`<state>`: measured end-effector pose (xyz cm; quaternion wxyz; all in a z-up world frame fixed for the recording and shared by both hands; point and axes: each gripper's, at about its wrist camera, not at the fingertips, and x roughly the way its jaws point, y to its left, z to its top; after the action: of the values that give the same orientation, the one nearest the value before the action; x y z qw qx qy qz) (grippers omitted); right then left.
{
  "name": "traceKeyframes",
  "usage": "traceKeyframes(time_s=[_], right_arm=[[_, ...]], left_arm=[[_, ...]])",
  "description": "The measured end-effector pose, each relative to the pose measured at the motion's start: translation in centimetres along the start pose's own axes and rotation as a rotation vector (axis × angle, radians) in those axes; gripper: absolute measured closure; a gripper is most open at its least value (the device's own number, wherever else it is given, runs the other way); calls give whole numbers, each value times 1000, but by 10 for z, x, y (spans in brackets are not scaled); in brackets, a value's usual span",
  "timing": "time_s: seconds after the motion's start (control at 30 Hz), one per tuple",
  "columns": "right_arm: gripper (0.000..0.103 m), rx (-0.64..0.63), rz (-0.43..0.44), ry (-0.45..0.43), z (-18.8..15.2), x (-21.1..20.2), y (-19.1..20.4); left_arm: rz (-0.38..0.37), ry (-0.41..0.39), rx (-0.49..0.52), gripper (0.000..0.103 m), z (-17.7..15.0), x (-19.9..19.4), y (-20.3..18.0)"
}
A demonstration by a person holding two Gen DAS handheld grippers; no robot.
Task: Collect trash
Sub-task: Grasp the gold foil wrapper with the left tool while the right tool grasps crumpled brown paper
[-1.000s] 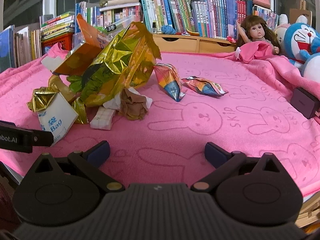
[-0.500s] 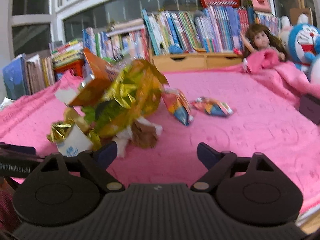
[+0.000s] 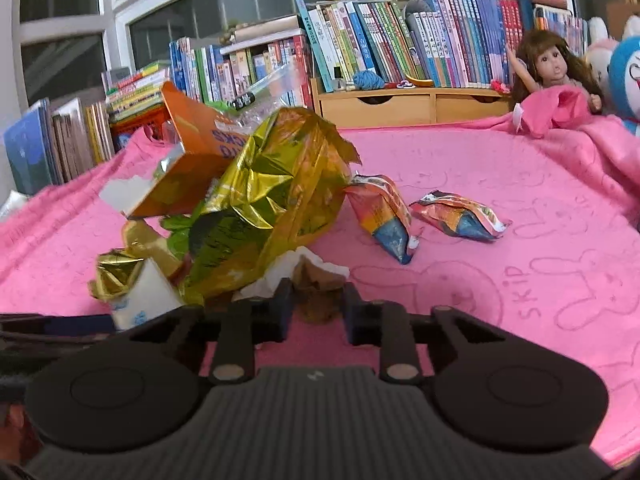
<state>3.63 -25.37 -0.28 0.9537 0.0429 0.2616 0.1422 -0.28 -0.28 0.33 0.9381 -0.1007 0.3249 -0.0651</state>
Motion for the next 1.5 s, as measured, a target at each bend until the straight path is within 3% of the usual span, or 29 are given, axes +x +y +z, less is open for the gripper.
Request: traceKeyframes(time_s=[0.07, 0.1, 0.27, 0.4, 0.5, 0.57, 0.6, 0.63, 0.67, 0.77, 0.83, 0.9, 0.93, 0.97, 1.03, 1.17, 1.33, 1.4, 1.43, 1.47, 1.5], right_arm=[[79, -19, -16, -15, 0, -7, 1], [80, -25, -19, -20, -1, -11, 0], [83, -30, -41, -27, -2, -20, -6], [83, -17, -55, -18, -4, -20, -13], [83, -9, -50, -7, -6, -19, -15], [75, -9, -43, -16, -7, -18, -14], [73, -4, -34, -29, -6, -19, -14], [60, 2, -25, -36, -5, -18, -14], [54, 10, -11, -45, -3, -17, -14], [43, -3, -2, -57, 4, -7, -10], [43, -25, -24, -45, 5, 5, -7], [53, -12, -35, -19, 6, 18, -8], [72, 6, -33, -12, 6, 20, -10], [81, 22, -35, -1, 6, 20, -12], [89, 28, -36, -17, 4, 14, -13], [94, -7, -72, -56, 1, -5, -12], [94, 25, -57, -68, 1, -22, -19], [81, 25, -54, -73, 2, -21, -20], [60, 25, -61, -76, 4, -17, -20], [46, 25, -57, -69, 6, -12, -20], [41, 27, -50, -56, 9, -6, -21]], left_arm=[[-30, -1, -28, 82, 2, -3, 5], [-43, -2, -43, 85, 3, -5, 8], [-11, -69, -19, 83, 5, -22, 8], [98, -159, 41, 43, 8, -37, 3], [159, -195, 104, 31, 11, -34, -1], [169, -180, 130, 27, 12, -23, 0], [172, -162, 136, 29, 14, -17, 1], [169, -146, 140, 31, 15, -10, 1], [166, -131, 140, 36, 16, -4, 2], [139, -88, 104, 73, 18, 10, 6], [120, -75, 69, 75, 20, 12, 10], [107, -87, 72, 75, 21, 9, 10], [106, -98, 81, 75, 22, 6, 9], [106, -113, 93, 75, 23, 2, 7], [106, -132, 107, 75, 23, -5, 5], [72, -144, 88, 75, 23, -22, 6], [36, -150, 82, 75, 15, -40, 2], [32, -146, 85, 75, 12, -44, 0], [33, -145, 88, 75, 11, -45, 0], [35, -144, 91, 75, 9, -46, -1], [40, -142, 95, 75, 8, -46, -2]])
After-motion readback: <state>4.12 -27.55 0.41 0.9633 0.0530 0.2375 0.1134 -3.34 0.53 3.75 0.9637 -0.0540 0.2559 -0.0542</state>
